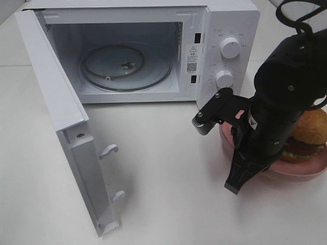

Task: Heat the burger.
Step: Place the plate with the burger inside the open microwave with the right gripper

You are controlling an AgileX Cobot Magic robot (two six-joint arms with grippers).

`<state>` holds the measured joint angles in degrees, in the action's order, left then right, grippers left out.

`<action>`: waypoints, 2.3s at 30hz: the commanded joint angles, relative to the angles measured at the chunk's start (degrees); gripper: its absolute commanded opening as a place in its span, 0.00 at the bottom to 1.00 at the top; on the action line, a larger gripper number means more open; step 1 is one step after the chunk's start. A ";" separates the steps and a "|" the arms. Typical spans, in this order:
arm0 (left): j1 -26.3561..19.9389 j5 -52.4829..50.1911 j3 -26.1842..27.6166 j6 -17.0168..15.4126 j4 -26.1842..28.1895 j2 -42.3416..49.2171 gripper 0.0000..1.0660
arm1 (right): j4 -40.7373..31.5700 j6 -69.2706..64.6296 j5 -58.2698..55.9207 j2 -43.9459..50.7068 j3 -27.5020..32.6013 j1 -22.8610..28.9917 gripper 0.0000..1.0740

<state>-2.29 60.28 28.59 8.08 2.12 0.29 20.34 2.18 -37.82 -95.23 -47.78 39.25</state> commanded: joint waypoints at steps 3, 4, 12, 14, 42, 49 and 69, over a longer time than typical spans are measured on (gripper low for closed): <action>0.06 -0.69 -0.11 0.11 0.46 1.26 0.00 | 2.12 3.78 -1.43 3.61 2.46 6.82 0.00; 0.06 -0.69 -0.11 0.11 0.46 1.26 0.00 | 2.12 4.58 -1.32 4.13 2.92 8.08 0.00; 0.06 -0.69 -0.11 0.11 0.46 1.26 0.00 | 1.95 15.47 1.83 5.79 4.24 14.50 0.00; 0.06 -0.69 -0.11 0.11 0.46 1.26 0.00 | 1.72 18.96 3.55 5.79 4.24 14.95 0.00; 0.06 -0.69 -0.11 0.11 0.46 1.26 0.00 | 1.78 48.70 25.15 5.73 4.07 14.73 0.00; 0.06 -0.69 -0.11 0.11 0.46 1.26 0.00 | 1.72 49.68 25.61 4.64 1.83 14.73 0.00; 0.06 -0.69 -0.11 0.11 0.46 1.26 0.00 | -18.16 77.18 23.78 -5.04 -11.29 6.42 0.00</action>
<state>-2.29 60.28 28.59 8.08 2.12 0.29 7.91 72.08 -16.39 -99.87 -56.84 46.98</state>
